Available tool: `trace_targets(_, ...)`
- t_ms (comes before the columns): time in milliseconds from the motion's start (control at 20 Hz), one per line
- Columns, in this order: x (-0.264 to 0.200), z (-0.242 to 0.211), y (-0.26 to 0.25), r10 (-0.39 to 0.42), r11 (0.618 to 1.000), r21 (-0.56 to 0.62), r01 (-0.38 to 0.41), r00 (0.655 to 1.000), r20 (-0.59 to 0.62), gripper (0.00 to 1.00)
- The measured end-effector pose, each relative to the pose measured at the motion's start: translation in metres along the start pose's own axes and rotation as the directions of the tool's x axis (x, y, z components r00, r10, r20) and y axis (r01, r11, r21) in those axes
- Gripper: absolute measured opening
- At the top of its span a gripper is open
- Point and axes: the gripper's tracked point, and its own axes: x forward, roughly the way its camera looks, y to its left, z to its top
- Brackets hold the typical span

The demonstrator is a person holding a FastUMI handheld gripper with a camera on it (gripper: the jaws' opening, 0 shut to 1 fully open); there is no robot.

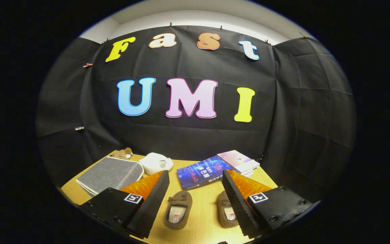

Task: Open the storage box then place both shoes into the box .Put the left shoe in first, then the right shoe, with the right side of both shoes facing outward in a uniform manner.

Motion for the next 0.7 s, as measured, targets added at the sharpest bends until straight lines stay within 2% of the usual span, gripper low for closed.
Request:
trace_targets(250, 0.010, 0.001, 0.008, 0.039, 0.999, 0.007, -0.039, 0.999, -0.006, 0.97)
trace_targets(700, 0.020, -0.002, 0.003, 0.055, 0.998, 0.012, -0.055, 0.998, -0.024, 0.97)
